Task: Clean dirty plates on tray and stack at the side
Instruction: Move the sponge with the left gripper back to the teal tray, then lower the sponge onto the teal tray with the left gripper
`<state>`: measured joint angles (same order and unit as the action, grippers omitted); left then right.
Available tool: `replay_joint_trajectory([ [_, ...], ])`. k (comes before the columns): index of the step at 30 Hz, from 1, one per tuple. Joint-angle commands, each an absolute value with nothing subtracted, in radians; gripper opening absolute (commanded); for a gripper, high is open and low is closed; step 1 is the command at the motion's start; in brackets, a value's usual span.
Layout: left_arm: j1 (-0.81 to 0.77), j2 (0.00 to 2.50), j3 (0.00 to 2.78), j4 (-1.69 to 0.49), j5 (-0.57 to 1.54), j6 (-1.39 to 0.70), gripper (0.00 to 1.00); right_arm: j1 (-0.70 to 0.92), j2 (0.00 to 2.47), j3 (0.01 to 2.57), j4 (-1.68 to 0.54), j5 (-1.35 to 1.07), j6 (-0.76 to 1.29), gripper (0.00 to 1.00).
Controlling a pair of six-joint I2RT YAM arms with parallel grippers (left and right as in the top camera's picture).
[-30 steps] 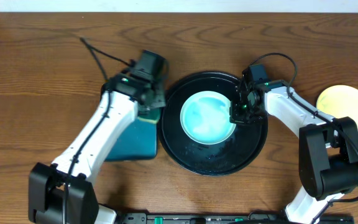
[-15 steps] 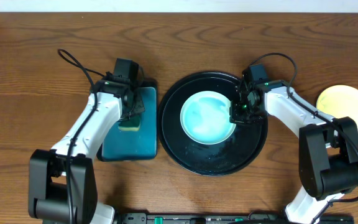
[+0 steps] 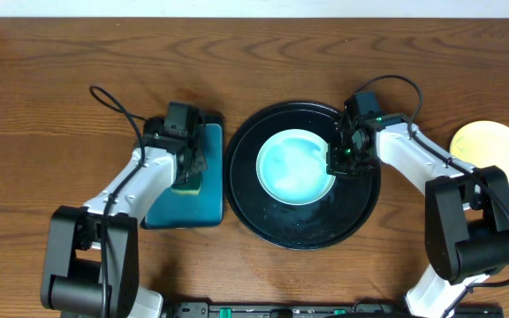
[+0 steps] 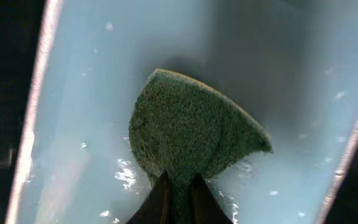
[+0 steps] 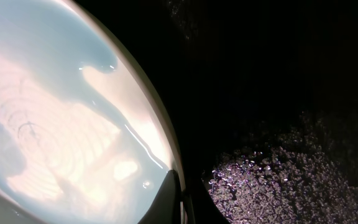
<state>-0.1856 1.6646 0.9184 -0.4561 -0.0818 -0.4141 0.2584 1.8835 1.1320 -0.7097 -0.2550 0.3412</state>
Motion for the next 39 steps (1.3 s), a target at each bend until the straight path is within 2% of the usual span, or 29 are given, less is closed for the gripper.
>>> replay_joint_trajectory([
  [1, -0.182, 1.667, 0.85, -0.416, -0.088, -0.405, 0.08, 0.277, 1.902, 1.103, -0.722, -0.233, 0.343, 0.01],
  [11, -0.182, 1.667, 0.723, -0.33, -0.095, -0.473, 0.08, 0.277, 1.902, 1.103, -0.722, -0.233, 0.343, 0.01],
  [23, -0.182, 1.649, 0.745, -0.339, -0.073, -0.443, 0.07, 0.277, 1.902, 1.103, -0.723, -0.233, 0.343, 0.01],
  [39, -0.182, 1.317, 0.824, -0.377, -0.068, -0.374, 0.08, 0.277, 1.902, 1.103, -0.725, -0.233, 0.343, 0.01],
])
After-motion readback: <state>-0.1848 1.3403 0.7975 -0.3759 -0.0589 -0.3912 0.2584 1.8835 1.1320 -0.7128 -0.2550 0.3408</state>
